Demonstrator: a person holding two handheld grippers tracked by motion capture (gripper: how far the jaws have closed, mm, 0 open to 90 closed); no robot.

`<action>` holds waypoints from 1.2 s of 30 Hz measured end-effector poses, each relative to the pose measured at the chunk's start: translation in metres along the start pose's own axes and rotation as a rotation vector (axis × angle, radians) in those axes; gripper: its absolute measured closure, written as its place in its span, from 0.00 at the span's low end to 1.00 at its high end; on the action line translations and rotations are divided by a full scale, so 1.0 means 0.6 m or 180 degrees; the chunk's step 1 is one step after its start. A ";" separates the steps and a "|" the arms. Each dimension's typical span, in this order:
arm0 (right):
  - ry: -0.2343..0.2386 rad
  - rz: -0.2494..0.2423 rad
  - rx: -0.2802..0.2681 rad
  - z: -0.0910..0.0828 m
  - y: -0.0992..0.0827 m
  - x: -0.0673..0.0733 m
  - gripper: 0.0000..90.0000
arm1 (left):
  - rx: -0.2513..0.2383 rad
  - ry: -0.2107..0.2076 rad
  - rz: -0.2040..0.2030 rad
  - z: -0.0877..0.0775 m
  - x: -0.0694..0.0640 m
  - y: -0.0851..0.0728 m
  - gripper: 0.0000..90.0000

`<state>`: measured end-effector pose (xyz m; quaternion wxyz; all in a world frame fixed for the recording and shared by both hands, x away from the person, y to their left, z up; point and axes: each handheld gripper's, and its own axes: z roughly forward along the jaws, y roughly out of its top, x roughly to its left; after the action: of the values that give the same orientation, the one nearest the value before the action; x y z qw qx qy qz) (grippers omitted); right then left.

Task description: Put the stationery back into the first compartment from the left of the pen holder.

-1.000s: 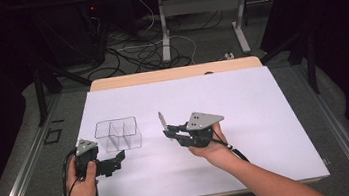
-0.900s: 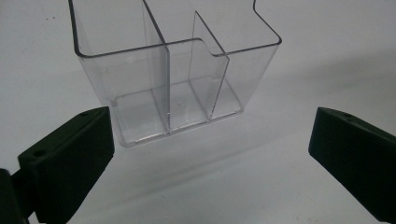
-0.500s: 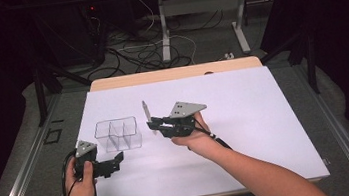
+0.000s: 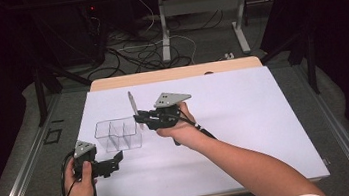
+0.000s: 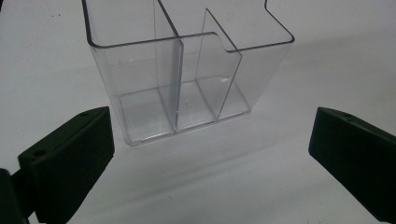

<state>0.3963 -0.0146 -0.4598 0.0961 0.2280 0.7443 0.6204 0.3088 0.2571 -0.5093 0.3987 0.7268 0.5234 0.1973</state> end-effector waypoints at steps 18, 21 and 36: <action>0.0002 -0.0046 0.0102 0.062 0.020 0.017 0.88 | 0.0010 0.0061 -0.0031 -0.005 0.004 -0.004 0.00; -0.0006 -0.0055 0.0085 0.074 0.019 0.022 0.88 | -0.0009 0.0069 -0.0048 -0.006 0.005 -0.004 0.00; 0.0052 -0.0013 0.0134 0.145 0.025 0.050 0.88 | 0.0006 0.0089 -0.0015 -0.006 0.005 -0.005 0.00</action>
<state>0.4103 0.0778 -0.4596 0.0865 0.2233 0.7584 0.6063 0.3060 0.2618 -0.5099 0.3911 0.7231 0.5307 0.2060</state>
